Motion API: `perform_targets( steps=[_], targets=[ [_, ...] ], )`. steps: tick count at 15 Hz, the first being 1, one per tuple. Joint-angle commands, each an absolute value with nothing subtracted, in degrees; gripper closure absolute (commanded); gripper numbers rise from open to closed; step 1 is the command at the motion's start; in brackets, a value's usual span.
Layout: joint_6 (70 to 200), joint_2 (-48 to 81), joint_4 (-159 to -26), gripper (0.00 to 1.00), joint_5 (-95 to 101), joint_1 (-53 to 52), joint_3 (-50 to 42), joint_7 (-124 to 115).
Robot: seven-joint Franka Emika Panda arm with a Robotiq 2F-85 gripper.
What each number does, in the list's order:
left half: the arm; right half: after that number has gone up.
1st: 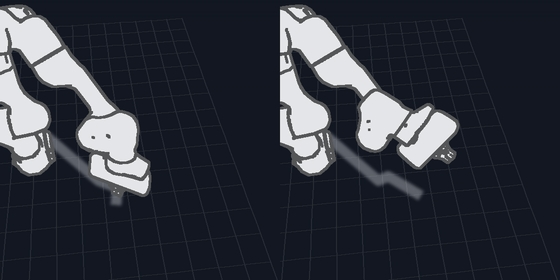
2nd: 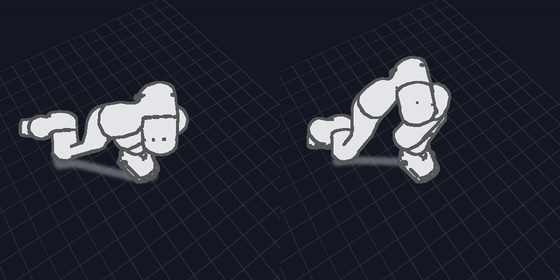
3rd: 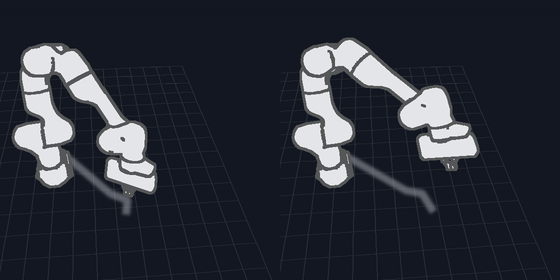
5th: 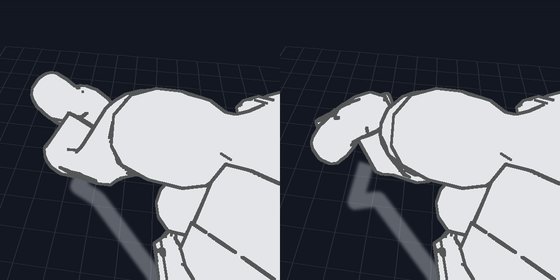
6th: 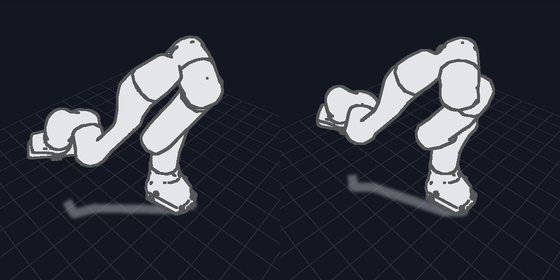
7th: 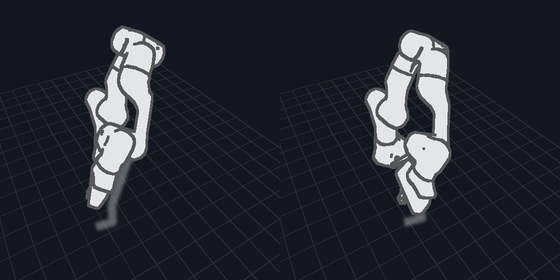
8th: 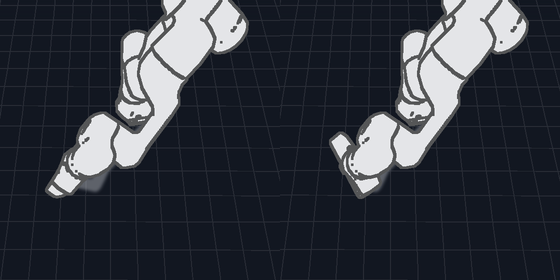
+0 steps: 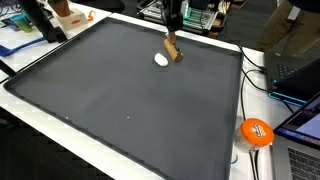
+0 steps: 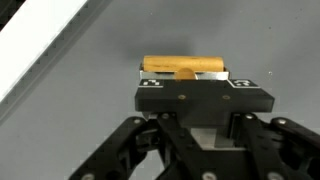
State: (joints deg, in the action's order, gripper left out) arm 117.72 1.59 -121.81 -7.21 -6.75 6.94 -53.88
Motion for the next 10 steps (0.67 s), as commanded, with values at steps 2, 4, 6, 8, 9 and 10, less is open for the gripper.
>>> perform_targets(
  steps=[2, 4, 6, 8, 9, 10],
  targets=[
    [124.1, -1.63, -128.25, 0.78, -12.17, -6.63, 6.6, -52.42],
    [123.31, -3.25, -130.16, 0.78, -12.58, -6.48, 6.5, -51.68],
    [122.8, -4.08, -131.53, 0.78, -11.79, -6.29, 6.43, -53.04],
    [122.51, -1.1, -128.68, 0.53, -10.51, -6.45, 6.71, -53.39],
    [122.51, -1.03, -128.66, 0.53, -10.5, -6.48, 6.73, -53.39],
    [123.51, 0.46, -128.16, 0.78, -9.33, -6.35, 6.62, -55.82]
  ],
)
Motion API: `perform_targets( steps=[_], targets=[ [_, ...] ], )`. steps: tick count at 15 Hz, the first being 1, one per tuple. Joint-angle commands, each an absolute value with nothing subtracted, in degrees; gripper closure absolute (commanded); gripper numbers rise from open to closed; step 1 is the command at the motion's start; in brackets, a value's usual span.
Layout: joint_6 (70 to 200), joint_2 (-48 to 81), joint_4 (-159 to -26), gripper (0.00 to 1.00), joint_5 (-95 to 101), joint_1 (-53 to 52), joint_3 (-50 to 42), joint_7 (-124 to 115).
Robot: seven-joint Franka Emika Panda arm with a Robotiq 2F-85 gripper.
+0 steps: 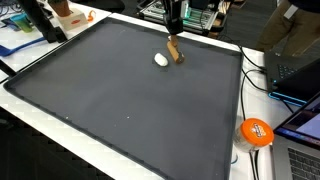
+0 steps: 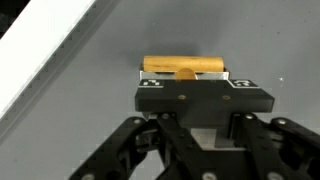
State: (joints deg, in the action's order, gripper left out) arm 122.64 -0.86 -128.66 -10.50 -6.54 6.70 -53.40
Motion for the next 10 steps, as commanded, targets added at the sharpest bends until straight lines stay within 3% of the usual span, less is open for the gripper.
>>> perform_targets(
  steps=[1, 10],
  targets=[
    [124.01, 1.3, -128.15, 0.78, -9.13, -6.24, 6.47, -56.39],
    [128.73, 4.7, -127.83, 0.78, -8.04, -5.51, 4.11, -58.07]
  ],
)
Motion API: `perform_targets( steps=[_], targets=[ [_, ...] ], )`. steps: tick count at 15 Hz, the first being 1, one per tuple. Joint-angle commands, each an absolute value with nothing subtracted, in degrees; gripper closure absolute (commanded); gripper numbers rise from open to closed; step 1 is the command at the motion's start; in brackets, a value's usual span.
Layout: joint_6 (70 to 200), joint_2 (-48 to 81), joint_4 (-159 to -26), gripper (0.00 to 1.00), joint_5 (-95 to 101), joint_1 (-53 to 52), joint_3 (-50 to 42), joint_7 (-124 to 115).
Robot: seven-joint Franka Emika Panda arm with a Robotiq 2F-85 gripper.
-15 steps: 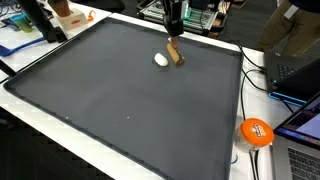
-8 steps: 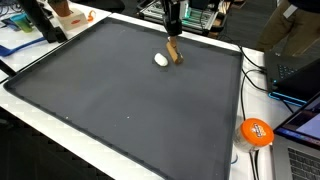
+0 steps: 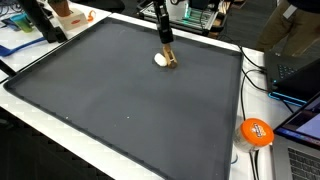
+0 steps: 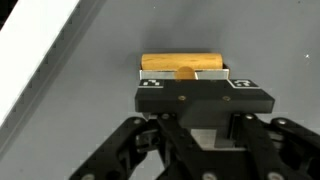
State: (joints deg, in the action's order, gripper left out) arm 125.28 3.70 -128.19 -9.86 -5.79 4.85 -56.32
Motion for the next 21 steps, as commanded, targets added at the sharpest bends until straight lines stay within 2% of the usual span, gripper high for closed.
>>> perform_targets(
  steps=[1, 18, 21],
  targets=[
    [128.18, 5.25, -127.36, 0.78, -7.54, -5.49, 4.03, -58.39],
    [124.66, 9.9, -122.31, 0.78, 6.45, -4.72, 0.89, -76.63],
    [126.38, 7.39, -123.51, 0.78, -8.01, -3.56, 2.9, -59.37]
  ],
)
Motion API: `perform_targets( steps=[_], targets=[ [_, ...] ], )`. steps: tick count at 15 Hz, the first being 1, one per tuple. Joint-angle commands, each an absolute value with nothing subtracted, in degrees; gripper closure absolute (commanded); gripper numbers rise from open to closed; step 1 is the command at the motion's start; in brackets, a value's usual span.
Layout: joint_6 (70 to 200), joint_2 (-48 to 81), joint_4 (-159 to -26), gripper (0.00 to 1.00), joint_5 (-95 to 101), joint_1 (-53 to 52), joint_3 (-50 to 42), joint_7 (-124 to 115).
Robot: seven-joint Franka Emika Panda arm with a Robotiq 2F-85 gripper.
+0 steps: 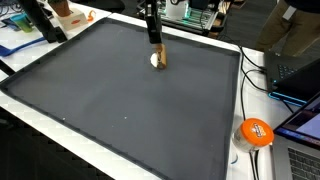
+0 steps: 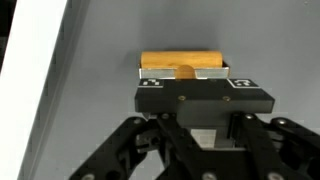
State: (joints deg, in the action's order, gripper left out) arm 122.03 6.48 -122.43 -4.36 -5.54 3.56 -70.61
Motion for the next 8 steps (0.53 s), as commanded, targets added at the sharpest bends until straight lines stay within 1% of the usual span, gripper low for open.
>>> perform_targets(
  steps=[1, 5, 6, 7, 8],
  targets=[
    [125.33, 4.38, -125.15, 0.78, -8.62, -3.07, 2.51, -55.24],
    [120.61, -3.91, -128.77, 0.78, -10.49, -1.49, 1.42, -38.74],
    [121.76, 1.99, -124.97, 0.78, -8.99, -2.26, 1.8, -45.24],
    [121.63, 0.83, -125.36, 0.53, -8.98, -1.83, 1.61, -44.11],
    [121.63, 0.7, -125.33, 0.53, -8.95, -1.77, 1.58, -44.15]
  ],
)
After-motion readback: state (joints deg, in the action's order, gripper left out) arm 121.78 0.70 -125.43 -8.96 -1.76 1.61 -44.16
